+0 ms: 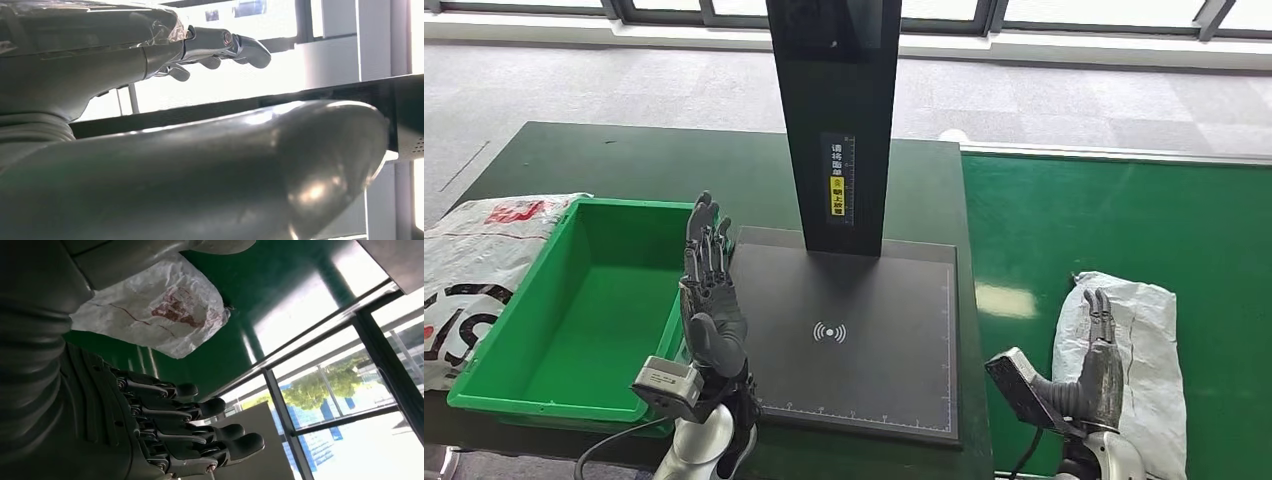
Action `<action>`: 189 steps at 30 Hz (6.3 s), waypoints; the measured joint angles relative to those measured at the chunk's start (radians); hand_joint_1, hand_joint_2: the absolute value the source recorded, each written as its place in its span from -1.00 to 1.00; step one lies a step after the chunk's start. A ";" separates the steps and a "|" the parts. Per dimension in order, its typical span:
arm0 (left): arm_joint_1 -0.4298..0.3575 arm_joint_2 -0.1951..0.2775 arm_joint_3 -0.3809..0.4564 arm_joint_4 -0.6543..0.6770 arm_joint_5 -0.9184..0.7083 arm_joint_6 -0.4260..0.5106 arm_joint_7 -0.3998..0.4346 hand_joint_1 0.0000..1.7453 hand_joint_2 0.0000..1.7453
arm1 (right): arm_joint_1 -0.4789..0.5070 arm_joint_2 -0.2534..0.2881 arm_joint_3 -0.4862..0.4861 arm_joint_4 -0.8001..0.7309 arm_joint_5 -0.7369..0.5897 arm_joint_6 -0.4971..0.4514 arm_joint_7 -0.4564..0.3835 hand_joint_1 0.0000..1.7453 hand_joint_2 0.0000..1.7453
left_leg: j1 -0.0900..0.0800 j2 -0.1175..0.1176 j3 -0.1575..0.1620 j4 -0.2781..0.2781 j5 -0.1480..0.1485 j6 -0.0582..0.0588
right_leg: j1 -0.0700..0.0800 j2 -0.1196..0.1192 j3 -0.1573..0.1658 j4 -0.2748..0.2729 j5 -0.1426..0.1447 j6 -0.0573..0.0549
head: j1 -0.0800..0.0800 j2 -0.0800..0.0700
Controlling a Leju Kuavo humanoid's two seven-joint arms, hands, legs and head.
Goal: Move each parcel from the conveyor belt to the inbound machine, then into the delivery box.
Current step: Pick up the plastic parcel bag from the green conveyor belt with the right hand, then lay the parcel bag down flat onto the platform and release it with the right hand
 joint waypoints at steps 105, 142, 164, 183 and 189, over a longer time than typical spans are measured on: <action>-0.020 0.004 -0.060 0.073 -0.096 -0.249 0.045 -1.00 -1.00 | 0.084 -0.097 0.110 0.177 0.162 0.454 0.182 1.00 1.00 | 0.002 0.001 0.008 0.003 -0.005 0.005 | 0.002 0.001 0.011 -0.004 -0.002 0.005 | 0.000 0.000; -0.019 0.001 -0.060 0.075 -0.105 -0.188 0.010 -1.00 -1.00 | -0.056 0.029 0.132 0.082 -0.237 -0.238 -0.235 1.00 1.00 | 0.000 0.001 0.004 0.002 -0.003 0.004 | 0.001 0.000 0.007 -0.001 -0.002 0.003 | 0.000 0.000; -0.097 -0.016 -0.090 0.190 -0.058 -0.219 0.003 -1.00 -1.00 | -0.283 0.142 0.427 0.346 -0.469 -0.124 -0.397 1.00 1.00 | 0.001 0.003 0.002 0.002 -0.001 0.003 | 0.001 0.003 0.003 0.000 0.000 0.002 | 0.000 0.000; -0.108 -0.018 -0.100 0.225 -0.050 -0.217 0.000 -1.00 -1.00 | -0.305 0.159 0.463 0.417 -0.477 -0.129 -0.401 1.00 1.00 | 0.001 0.003 0.002 0.002 -0.001 0.003 | 0.001 0.003 0.003 0.000 0.000 0.002 | 0.000 0.000; -0.108 -0.018 -0.106 0.222 -0.026 -0.183 -0.001 -1.00 -1.00 | -0.352 0.173 0.472 0.482 -0.514 -0.091 -0.426 1.00 1.00 | 0.001 0.004 0.002 0.002 -0.001 0.002 | 0.001 0.004 0.003 0.000 0.000 0.002 | 0.000 0.000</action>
